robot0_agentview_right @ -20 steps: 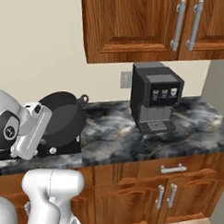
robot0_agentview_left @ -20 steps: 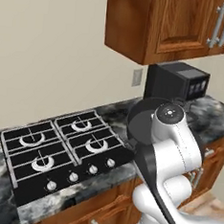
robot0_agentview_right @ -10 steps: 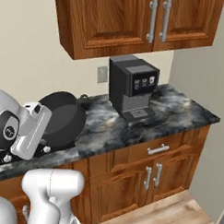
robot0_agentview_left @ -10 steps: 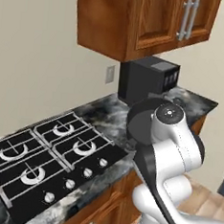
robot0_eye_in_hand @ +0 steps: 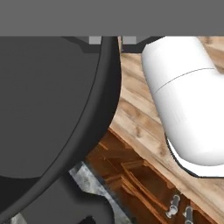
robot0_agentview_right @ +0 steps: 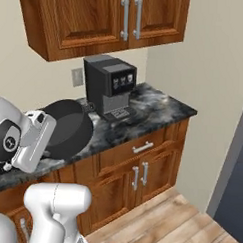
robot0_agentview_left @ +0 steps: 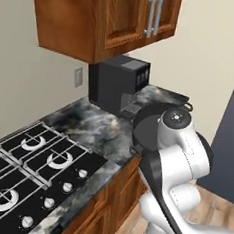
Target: Move the pot and pan from the stove into the sink.
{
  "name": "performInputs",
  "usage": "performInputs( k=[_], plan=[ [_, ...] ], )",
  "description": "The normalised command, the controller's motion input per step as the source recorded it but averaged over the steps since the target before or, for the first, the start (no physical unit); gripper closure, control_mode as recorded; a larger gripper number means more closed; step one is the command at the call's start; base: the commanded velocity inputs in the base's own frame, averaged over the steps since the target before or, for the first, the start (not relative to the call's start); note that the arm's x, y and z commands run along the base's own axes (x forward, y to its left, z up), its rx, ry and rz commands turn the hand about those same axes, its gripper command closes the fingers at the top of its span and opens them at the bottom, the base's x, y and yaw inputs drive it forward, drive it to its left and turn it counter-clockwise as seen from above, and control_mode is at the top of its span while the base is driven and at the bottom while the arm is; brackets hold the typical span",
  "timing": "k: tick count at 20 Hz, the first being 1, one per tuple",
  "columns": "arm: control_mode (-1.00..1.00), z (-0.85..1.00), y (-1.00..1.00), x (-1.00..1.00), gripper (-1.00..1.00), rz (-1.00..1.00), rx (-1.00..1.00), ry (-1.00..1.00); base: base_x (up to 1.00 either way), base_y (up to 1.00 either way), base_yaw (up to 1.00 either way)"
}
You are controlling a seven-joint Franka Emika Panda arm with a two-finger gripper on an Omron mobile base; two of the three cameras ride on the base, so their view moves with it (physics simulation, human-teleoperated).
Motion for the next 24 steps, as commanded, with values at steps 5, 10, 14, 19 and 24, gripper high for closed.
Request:
performInputs(
  k=[5, 10, 14, 19, 24],
  plan=[
    [1.0, 0.0, 0.0, 0.0, 1.0, 0.0, 0.0, 0.0, -0.02, -0.37, -0.38],
    [1.0, 0.0, 0.0, 0.0, 1.0, 0.0, 0.0, 0.0, 0.0, -0.24, -0.45],
    [1.0, 0.0, 0.0, 0.0, 1.0, 0.0, 0.0, 0.0, 0.0, -0.19, -0.47],
    [1.0, 0.0, 0.0, 0.0, 1.0, 0.0, 0.0, 0.0, 0.0, -0.14, -0.49],
    [1.0, 0.0, 0.0, 0.0, 1.0, 0.0, 0.0, 0.0, 0.0, -0.13, -0.49]
  ],
)
